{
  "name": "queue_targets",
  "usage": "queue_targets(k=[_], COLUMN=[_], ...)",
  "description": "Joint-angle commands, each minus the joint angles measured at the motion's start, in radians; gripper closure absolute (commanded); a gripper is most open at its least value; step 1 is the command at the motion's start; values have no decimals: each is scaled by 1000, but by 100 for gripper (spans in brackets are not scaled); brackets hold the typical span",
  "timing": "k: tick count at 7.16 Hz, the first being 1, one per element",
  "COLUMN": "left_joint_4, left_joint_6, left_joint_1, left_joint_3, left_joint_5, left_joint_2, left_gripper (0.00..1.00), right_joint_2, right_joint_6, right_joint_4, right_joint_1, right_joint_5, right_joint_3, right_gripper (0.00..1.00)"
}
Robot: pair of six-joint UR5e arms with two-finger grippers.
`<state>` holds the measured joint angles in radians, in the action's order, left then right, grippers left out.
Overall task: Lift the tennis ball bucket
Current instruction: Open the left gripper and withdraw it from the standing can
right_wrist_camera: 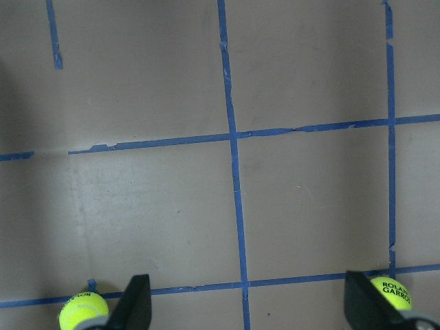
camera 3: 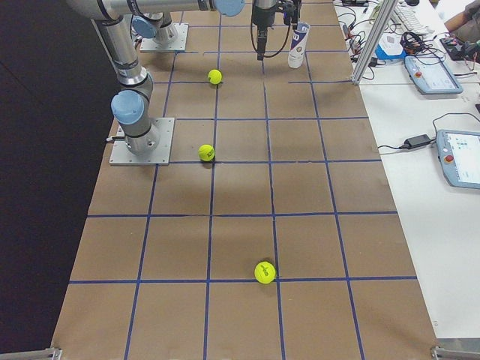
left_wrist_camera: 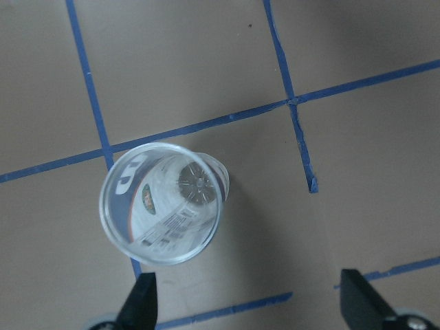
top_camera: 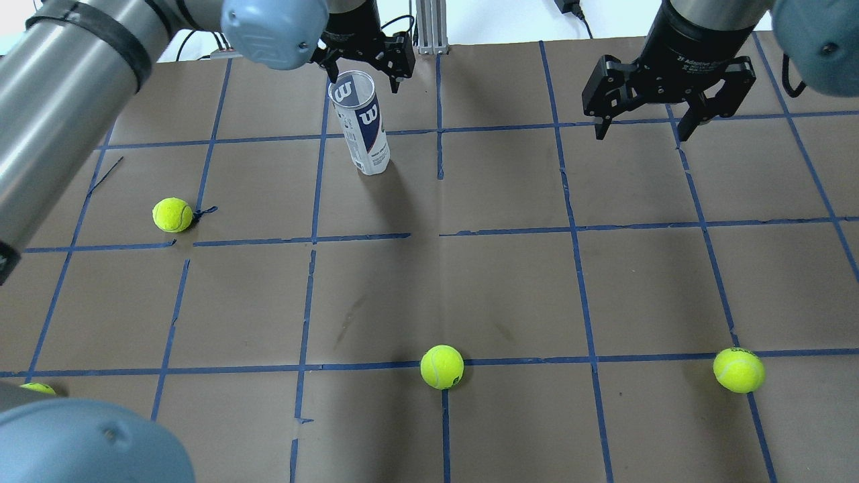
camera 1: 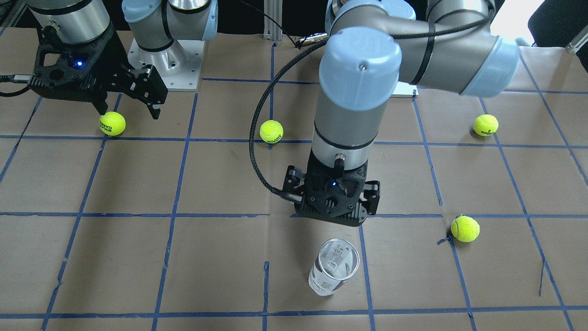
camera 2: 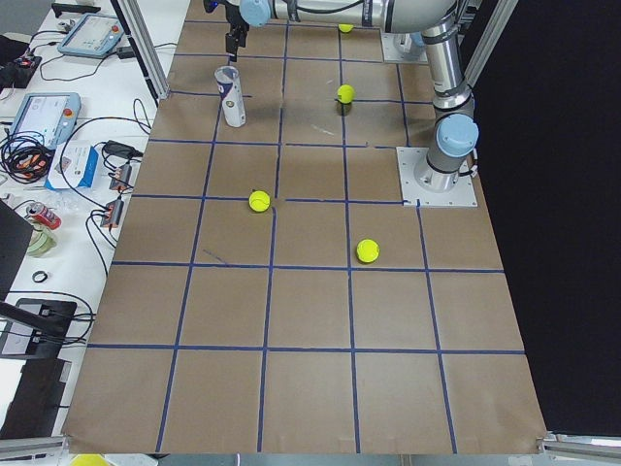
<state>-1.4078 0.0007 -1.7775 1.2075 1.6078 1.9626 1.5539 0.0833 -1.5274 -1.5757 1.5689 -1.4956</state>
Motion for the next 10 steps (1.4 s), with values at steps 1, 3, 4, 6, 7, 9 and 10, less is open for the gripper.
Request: queue_targets(k=[1, 3, 4, 6, 7, 9, 10], left_joint_4=[-145, -220, -173, -155, -164, -165, -165], left_joint_6=[-27, -18, -18, -28, -28, -30, -28], left_joint_1=[71, 205, 217, 227, 225, 225, 225], left_joint_3=[108, 282, 356, 337, 330, 328, 326], left_joint_5=[-41, -46, -45, -43, -42, -46, -48], left_joint_2=[-200, -338, -391, -386, -383, -378, -381], left_gripper=[0, 0, 0, 0, 0, 0, 0], right_joint_2=[3, 12, 12, 15, 15, 15, 17], right_joint_6=[-4, -7, -7, -7, -5, -5, -7], right_joint_4=[0, 0, 0, 1, 1, 1, 1], right_joint_1=[-1, -3, -3, -3, -3, -4, -4], right_joint_5=[0, 9, 11, 11, 10, 13, 11], right_joint_3=[0, 0, 0, 5, 2, 2, 0], right_gripper=[0, 0, 0, 0, 0, 0, 0])
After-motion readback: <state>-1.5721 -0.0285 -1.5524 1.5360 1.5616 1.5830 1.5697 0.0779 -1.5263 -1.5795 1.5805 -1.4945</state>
